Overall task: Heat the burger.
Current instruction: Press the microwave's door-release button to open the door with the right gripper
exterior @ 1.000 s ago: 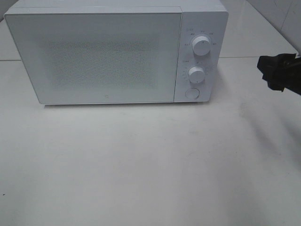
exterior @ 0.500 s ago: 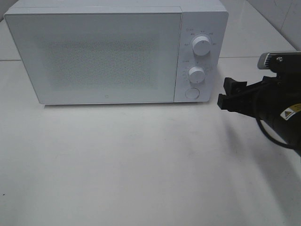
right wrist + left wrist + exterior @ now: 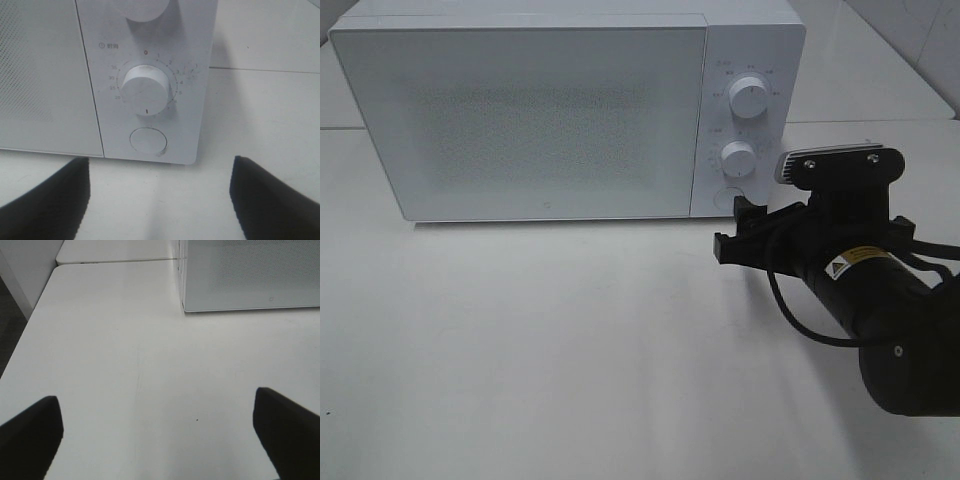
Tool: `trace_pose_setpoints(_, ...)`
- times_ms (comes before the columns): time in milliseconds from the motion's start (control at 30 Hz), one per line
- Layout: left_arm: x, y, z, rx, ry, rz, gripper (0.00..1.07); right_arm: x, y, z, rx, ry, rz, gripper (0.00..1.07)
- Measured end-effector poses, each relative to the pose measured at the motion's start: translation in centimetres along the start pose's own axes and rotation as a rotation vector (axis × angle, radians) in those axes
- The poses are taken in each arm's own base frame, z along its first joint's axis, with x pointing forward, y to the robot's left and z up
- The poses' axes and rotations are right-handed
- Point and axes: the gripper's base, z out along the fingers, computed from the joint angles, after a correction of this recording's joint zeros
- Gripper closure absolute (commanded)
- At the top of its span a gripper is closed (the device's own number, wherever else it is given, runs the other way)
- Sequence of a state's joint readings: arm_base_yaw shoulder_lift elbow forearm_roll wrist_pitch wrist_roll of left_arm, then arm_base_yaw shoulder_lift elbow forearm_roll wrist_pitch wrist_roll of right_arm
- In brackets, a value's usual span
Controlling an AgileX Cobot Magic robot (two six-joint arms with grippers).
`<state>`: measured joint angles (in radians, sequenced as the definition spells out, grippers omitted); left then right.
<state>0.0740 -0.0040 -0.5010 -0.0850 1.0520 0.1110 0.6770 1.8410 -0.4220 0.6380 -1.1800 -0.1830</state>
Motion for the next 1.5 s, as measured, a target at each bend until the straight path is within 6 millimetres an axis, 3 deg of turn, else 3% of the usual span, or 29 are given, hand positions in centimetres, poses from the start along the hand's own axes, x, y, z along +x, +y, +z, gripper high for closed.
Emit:
trace_pose_setpoints(300,0.0,0.0,0.0,-0.001,0.000,0.000,0.09,0.3,0.1,0.3,0.007,0.014,0.008,0.34)
trace_pose_setpoints(467,0.0,0.0,0.0,-0.001,0.000,0.000,0.09,0.3,0.1,0.3,0.009,0.015,0.131,0.43)
trace_pose_setpoints(567,0.0,0.0,0.0,-0.001,0.000,0.000,0.09,0.3,0.1,0.3,0.010,0.014,0.288,0.50)
trace_pose_setpoints(600,0.0,0.0,0.0,-0.001,0.000,0.000,0.09,0.3,0.1,0.3,0.011,0.014,0.435,0.55)
trace_pose_setpoints(633,0.0,0.0,0.0,-0.001,0.000,0.000,0.09,0.3,0.1,0.3,0.011,0.014,0.435,0.55)
trace_pose_setpoints(700,0.0,0.0,0.0,-0.001,0.000,0.000,0.09,0.3,0.1,0.3,0.013,0.015,0.670,0.64)
trace_pose_setpoints(733,0.0,0.0,0.0,-0.001,0.000,0.000,0.09,0.3,0.1,0.3,0.013,0.015,0.670,0.64)
trace_pose_setpoints(767,0.0,0.0,0.0,-0.001,0.000,0.000,0.09,0.4,0.1,0.3,0.015,0.016,0.843,0.69)
trace_pose_setpoints(833,0.0,0.0,0.0,-0.001,0.000,0.000,0.09,0.4,0.1,0.3,0.016,0.017,0.910,0.71)
trace_pose_setpoints(867,0.0,0.0,0.0,-0.001,0.000,0.000,0.09,0.4,0.1,0.3,0.016,0.017,1.069,0.77)
trace_pose_setpoints(900,0.0,0.0,0.0,-0.001,0.000,0.000,0.09,0.4,0.1,0.3,0.016,0.017,1.069,0.77)
trace_pose_setpoints(967,0.0,0.0,0.0,-0.001,0.000,0.000,0.09,0.4,0.1,0.3,0.017,0.016,1.268,0.83)
trace_pose_setpoints(1067,0.0,0.0,0.0,-0.001,0.000,0.000,0.09,0.4,0.1,0.3,0.018,0.015,1.422,0.89)
trace_pose_setpoints(1200,0.0,0.0,0.0,-0.001,0.000,0.000,0.09,0.4,0.1,0.3,0.020,0.015,1.510,0.99)
trace_pose_setpoints(1233,0.0,0.0,0.0,-0.001,0.000,0.000,0.09,0.5,0.1,0.2,0.025,0.022,1.539,1.07)
trace_pose_setpoints(1500,0.0,0.0,0.0,-0.001,0.000,0.000,0.09,1.1,0.4,0.4,0.080,0.106,1.596,1.07)
